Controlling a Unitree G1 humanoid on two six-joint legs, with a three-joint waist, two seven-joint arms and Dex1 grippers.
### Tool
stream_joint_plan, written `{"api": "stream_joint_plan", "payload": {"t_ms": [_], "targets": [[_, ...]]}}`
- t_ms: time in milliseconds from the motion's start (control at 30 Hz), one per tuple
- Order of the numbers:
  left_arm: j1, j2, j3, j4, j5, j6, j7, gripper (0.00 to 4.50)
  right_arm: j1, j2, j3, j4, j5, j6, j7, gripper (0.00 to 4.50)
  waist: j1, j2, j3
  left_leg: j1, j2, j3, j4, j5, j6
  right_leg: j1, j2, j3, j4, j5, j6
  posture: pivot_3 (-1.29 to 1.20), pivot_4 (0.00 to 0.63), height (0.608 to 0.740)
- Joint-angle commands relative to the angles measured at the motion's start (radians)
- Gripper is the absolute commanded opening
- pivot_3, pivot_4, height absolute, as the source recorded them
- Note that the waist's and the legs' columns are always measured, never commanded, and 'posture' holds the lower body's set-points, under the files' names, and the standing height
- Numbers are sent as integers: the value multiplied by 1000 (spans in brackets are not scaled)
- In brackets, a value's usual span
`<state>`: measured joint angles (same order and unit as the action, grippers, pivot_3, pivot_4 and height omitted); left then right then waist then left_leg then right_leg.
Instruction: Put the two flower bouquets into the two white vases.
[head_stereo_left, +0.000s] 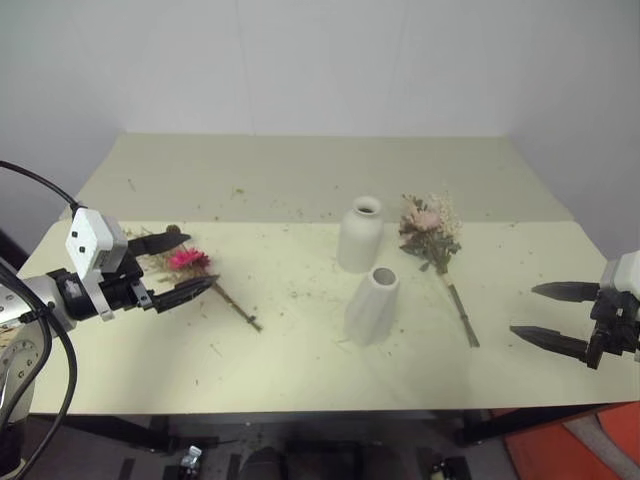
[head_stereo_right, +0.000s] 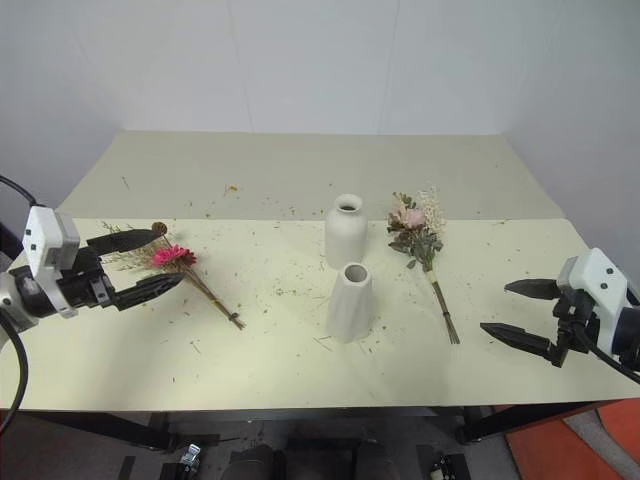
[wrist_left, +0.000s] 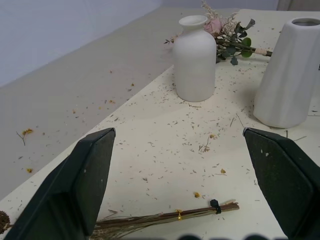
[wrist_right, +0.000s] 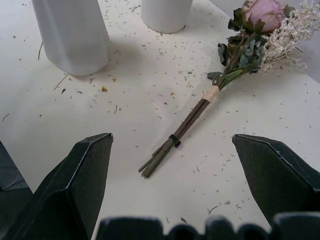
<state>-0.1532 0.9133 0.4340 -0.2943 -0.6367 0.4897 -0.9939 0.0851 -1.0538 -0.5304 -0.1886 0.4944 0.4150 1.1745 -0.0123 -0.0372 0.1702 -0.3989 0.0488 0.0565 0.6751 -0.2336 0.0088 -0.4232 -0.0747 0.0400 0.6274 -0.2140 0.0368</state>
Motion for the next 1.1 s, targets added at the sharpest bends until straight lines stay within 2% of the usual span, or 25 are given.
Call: {"api": "stream_joint_plan", "payload": {"t_ms": [33, 333, 567, 733, 867, 967, 1100], "targets": [[-19, 18, 33, -1, -10, -11, 0, 4445, -17, -13, -38, -28, 10, 10, -17, 4500, 0, 0, 0, 0, 0, 0, 0, 0, 0, 0, 0, 0, 0, 0, 0, 0, 150, 740], [-44, 6, 27, 8, -10, -24, 7, 4445, -7, -9, -44, -38, 7, 16, -39, 4500, 0, 0, 0, 0, 0, 0, 0, 0, 0, 0, 0, 0, 0, 0, 0, 0, 150, 740], [-152, -32, -31, 36, -21, -42, 5, 4445, -139, -42, 36, -69, 14, 196, -173, 4500, -2, 0, 0, 0, 0, 0, 0, 0, 0, 0, 0, 0, 0, 0, 0, 0, 150, 740], [-298, -105, -212, 59, 38, -78, -13, 4445, -415, -53, 306, 40, -91, 353, -290, 4500, -2, 0, 0, 1, 0, 0, 1, 0, 0, 1, 0, 0, 0, 1, -1, 0, 150, 740], [-395, -176, -343, 111, 112, -125, -24, 4445, -686, 46, 491, 218, -166, 540, -393, 4500, -3, 0, 0, -3, -1, 0, 1, 0, 0, -2, 0, 1, -1, 2, -2, 0, 150, 740], [-443, -206, -410, 162, 176, -164, -37, 4445, -787, 103, 567, 302, -192, 629, -413, 4500, -2, 0, 0, -6, -1, -1, 1, 0, 0, -4, 1, 1, -1, 2, -2, 0, 150, 740], [-489, -254, -473, 234, 240, -211, -36, 4445, -837, 186, 630, 368, -219, 656, -438, 4500, -1, 0, 0, -7, -1, -1, 1, -1, 2, -5, 1, 0, -2, 2, -2, 0, 150, 740]]}}
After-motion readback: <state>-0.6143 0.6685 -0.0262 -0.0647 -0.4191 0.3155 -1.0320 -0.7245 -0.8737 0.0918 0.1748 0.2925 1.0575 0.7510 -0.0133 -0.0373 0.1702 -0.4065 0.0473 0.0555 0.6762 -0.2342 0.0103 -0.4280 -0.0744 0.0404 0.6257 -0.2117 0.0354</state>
